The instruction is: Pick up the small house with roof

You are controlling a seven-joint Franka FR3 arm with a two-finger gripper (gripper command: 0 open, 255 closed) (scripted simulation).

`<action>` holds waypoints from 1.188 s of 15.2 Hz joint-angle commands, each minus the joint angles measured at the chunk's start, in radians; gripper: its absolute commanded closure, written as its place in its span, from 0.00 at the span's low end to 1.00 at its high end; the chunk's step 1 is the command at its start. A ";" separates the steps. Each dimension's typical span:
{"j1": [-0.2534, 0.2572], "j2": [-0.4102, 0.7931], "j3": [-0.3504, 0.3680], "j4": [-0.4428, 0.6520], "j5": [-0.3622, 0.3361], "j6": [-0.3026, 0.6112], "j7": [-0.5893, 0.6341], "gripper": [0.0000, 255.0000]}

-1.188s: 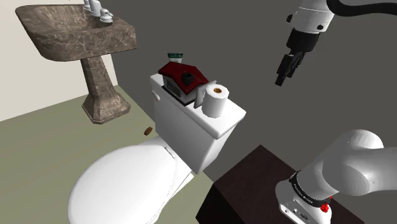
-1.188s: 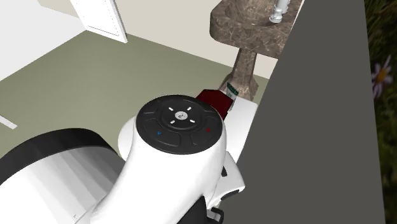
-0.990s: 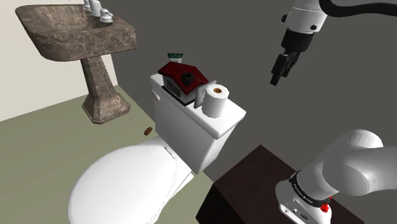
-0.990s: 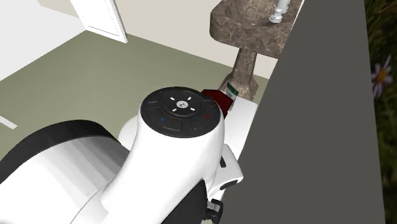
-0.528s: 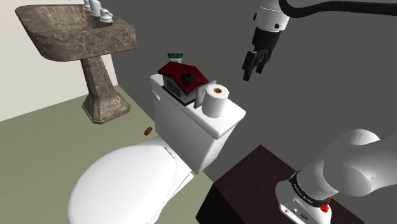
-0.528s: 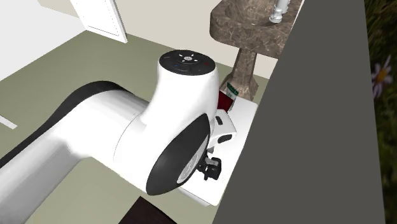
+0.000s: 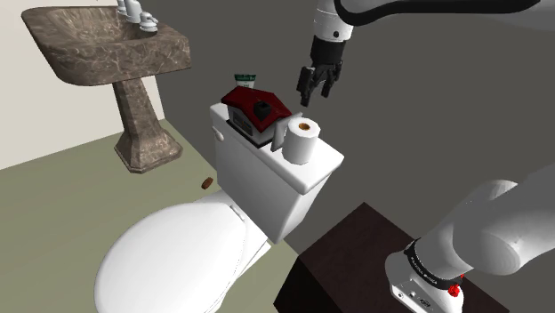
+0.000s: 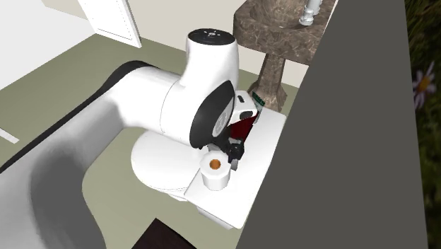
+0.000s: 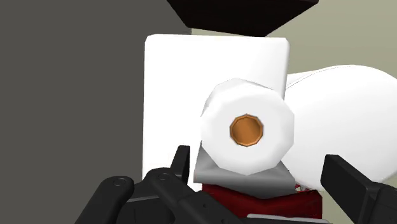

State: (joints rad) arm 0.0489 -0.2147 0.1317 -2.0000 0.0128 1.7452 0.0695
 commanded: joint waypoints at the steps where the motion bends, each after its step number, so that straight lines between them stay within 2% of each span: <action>1: 0.007 0.070 0.016 0.066 -0.007 0.011 0.027 0.00; 7: 0.033 0.293 0.049 0.295 -0.047 0.023 0.102 0.00; 12: 0.070 0.497 0.064 0.543 -0.093 -0.008 0.156 0.00; 18: 0.069 0.500 0.062 0.479 -0.095 0.058 0.159 0.00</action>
State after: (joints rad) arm 0.1182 0.2844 0.1937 -1.5081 -0.0813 1.7898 0.2274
